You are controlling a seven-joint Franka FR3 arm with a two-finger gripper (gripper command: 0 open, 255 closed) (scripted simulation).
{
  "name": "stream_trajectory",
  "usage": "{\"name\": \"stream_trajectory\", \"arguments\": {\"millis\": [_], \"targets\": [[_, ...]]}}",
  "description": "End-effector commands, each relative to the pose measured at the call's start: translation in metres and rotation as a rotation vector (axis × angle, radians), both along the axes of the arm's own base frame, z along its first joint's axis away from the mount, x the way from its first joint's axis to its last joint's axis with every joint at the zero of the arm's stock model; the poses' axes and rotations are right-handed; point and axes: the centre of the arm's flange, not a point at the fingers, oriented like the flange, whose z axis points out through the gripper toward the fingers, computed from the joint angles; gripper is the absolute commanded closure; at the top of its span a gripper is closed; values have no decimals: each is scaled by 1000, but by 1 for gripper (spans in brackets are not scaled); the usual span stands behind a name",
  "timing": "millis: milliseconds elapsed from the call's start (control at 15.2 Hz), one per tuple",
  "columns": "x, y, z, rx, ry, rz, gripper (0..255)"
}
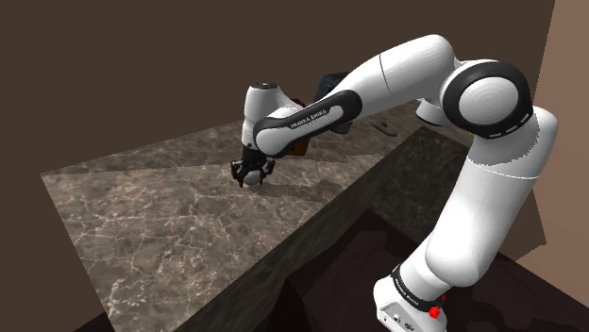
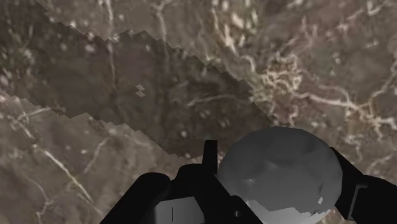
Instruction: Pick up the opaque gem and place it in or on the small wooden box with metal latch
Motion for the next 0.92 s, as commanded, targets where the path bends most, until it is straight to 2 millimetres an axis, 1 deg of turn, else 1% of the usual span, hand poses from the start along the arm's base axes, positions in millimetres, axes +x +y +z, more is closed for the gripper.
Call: {"name": "stream_trajectory", "arguments": {"millis": [0,396,858], "targets": [[0,0,0,0,1,0,255],[0,0,0,0,1,0,255],[0,0,37,0,1,0,255]]}}
